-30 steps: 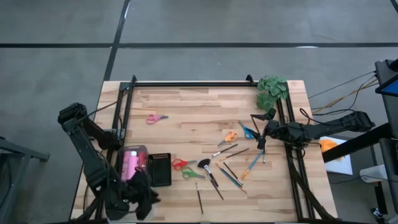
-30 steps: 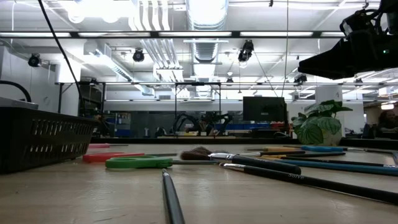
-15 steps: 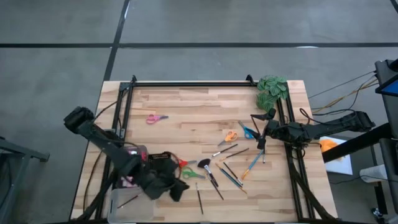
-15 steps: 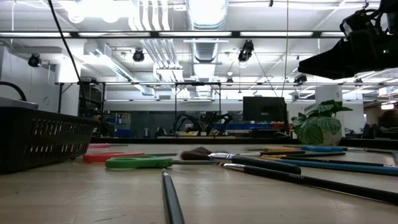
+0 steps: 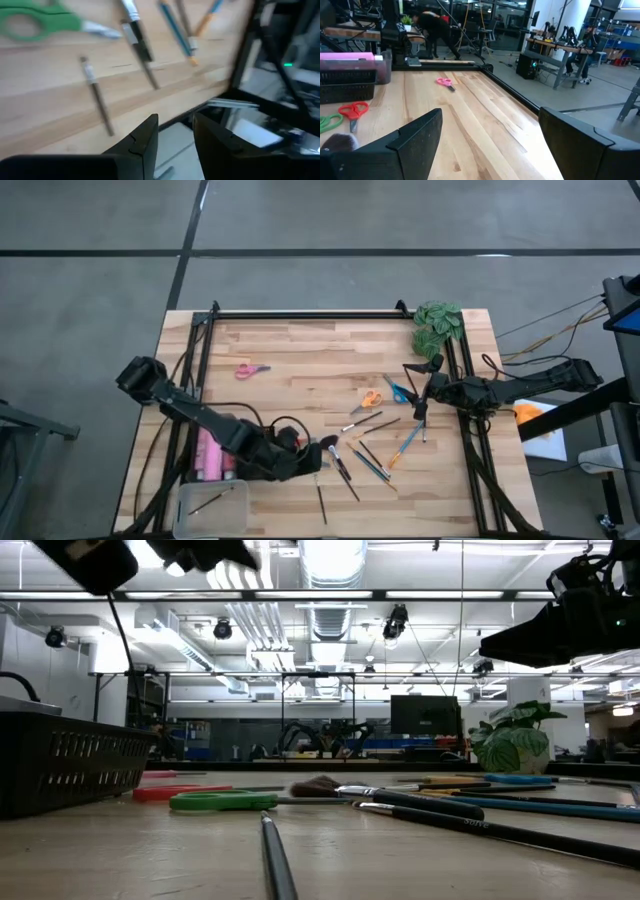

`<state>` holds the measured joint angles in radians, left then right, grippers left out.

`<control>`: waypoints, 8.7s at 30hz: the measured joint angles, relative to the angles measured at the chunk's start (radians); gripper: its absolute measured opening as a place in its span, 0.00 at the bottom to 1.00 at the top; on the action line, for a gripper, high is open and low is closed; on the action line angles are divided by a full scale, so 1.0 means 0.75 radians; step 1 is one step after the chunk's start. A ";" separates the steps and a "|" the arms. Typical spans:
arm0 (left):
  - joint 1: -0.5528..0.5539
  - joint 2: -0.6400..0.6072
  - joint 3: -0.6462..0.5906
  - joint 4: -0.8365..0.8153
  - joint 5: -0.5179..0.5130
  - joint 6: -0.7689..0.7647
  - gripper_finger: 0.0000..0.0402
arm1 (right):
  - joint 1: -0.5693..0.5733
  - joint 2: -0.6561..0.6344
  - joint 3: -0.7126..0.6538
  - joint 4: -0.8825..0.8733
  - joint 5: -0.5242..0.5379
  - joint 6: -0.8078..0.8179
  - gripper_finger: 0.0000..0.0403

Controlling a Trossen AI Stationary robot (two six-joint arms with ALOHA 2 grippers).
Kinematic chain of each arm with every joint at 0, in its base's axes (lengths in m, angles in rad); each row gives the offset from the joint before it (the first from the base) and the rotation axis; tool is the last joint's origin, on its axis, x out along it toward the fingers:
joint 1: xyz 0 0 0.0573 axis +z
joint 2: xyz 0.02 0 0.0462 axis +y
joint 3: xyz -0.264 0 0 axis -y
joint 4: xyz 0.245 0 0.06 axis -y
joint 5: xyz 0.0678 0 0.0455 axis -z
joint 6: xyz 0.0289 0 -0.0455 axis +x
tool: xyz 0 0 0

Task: Pick & Place Paint Supplies
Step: Put the silver paint brush into the transparent bin

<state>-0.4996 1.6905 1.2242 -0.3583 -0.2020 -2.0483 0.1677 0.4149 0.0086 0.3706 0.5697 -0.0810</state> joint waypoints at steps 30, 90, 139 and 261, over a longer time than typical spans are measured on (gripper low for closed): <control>0.053 0.393 0.369 -0.318 0.150 0.048 0.31 | 0.001 0.000 0.000 0.000 -0.001 0.000 0.82; 0.109 0.692 0.499 -0.458 0.365 -0.178 0.01 | 0.000 0.000 0.000 0.000 0.000 -0.001 0.82; 0.110 0.644 0.497 -0.465 0.390 -0.128 0.01 | 0.000 0.000 0.000 0.000 0.000 0.000 0.82; -0.551 0.121 0.078 -0.973 0.399 1.092 0.26 | 0.000 -0.001 0.000 -0.031 0.000 -0.001 0.82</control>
<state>-0.9131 1.7813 1.2823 -1.0882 0.0975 -1.2297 0.1679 0.4138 0.0086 0.3477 0.5697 -0.0817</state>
